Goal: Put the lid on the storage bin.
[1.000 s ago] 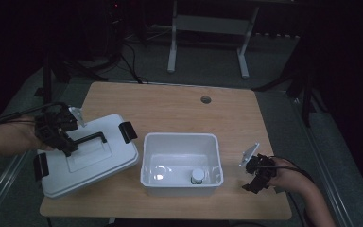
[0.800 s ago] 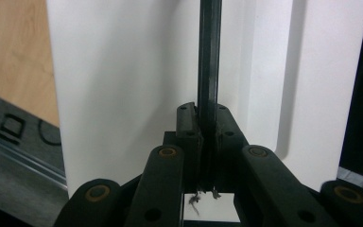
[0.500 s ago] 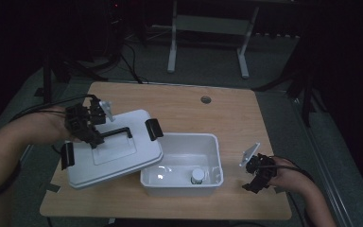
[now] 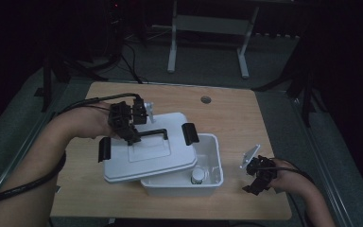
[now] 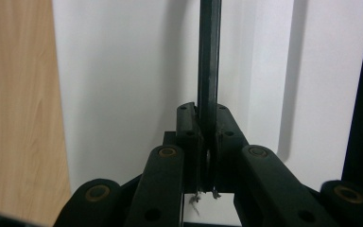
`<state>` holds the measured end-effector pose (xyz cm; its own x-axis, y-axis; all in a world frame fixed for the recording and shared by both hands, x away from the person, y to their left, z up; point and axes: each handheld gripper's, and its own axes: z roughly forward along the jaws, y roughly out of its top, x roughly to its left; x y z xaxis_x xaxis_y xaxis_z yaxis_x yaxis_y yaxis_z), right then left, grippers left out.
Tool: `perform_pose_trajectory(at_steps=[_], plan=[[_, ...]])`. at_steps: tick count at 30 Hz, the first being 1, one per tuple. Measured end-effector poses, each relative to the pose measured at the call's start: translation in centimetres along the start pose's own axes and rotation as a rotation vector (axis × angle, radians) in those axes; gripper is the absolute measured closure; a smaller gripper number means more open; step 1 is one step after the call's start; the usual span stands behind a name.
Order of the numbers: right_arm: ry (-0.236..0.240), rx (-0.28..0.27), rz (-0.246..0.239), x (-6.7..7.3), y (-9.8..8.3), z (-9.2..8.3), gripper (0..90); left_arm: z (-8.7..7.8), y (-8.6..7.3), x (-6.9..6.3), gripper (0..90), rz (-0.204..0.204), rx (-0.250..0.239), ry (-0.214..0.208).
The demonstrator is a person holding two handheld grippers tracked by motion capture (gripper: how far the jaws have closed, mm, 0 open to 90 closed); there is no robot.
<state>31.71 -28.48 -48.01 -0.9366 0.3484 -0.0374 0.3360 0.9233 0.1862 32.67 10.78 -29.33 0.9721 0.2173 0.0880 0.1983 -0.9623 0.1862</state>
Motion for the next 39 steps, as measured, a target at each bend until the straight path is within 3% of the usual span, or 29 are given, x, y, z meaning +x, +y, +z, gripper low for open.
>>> perform_pose_trajectory(at_steps=[9, 15, 21, 28, 39], plan=[[0.001, -0.006, 0.002, 0.0, -0.2, -0.3, 17.5, 1.0, 4.1, -0.7, 83.8, 0.075, 0.007, -0.014], [0.01, -0.014, 0.0, 0.2, -0.4, -0.2, 17.5, 2.1, 6.0, -1.1, 83.8, 0.11, 0.012, -0.032], [0.013, -0.027, -0.014, 0.2, -0.5, -0.2, 17.6, 3.1, 6.7, -1.3, 83.8, 0.123, 0.024, -0.023], [0.014, -0.037, -0.026, 0.3, -0.5, -0.3, 17.6, 4.7, 7.5, -1.4, 83.8, 0.143, 0.02, -0.047], [0.011, -0.032, -0.026, 0.3, -0.6, -0.3, 17.5, 7.0, 7.6, -0.8, 83.7, 0.137, 0.021, -0.075]])
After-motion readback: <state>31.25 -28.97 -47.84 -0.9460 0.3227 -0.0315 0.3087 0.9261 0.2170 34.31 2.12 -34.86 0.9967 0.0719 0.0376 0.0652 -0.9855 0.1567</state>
